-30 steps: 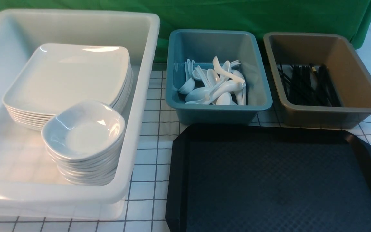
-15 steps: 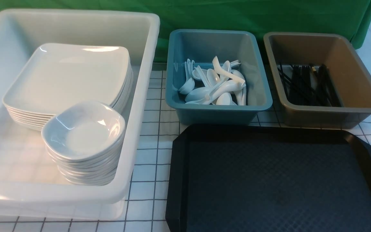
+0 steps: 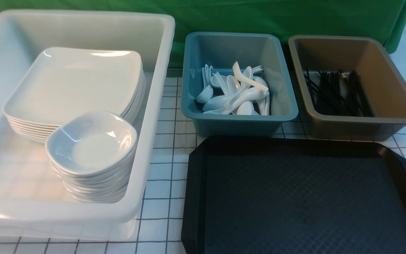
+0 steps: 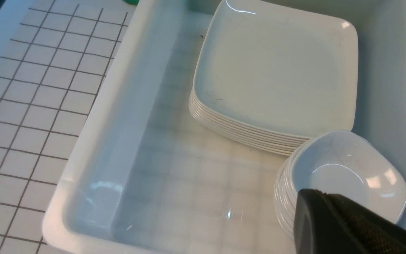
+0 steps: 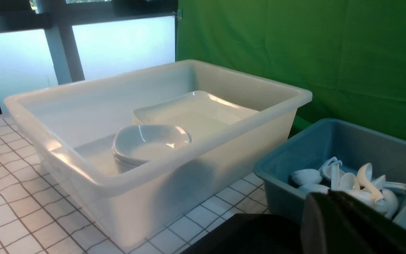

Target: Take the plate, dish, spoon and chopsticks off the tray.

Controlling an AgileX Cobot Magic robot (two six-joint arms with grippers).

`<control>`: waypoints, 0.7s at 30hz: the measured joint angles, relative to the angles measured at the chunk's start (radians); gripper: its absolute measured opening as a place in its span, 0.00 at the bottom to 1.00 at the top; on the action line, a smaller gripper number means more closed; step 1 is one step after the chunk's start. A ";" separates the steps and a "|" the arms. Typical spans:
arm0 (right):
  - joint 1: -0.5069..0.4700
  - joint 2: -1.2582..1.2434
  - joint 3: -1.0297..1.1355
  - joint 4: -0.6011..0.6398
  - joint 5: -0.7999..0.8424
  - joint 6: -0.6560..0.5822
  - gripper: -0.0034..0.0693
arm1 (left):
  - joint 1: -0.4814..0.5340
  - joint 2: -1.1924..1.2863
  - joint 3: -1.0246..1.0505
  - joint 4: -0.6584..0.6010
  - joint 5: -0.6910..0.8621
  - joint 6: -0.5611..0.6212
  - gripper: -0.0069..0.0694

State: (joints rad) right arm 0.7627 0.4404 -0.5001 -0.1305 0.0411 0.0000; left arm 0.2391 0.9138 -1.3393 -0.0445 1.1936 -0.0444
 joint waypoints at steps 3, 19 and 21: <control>0.000 -0.003 0.006 0.000 0.003 0.000 0.13 | 0.000 0.000 0.000 -0.007 0.002 0.001 0.12; -0.368 -0.370 0.368 0.000 0.149 0.000 0.18 | 0.000 0.000 0.000 -0.075 0.031 0.012 0.12; -0.426 -0.398 0.415 0.000 0.161 0.000 0.19 | 0.000 0.000 0.000 -0.087 0.031 0.016 0.12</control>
State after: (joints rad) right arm 0.3368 0.0425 -0.0846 -0.1305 0.2024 0.0000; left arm 0.2391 0.9138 -1.3393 -0.1320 1.2250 -0.0289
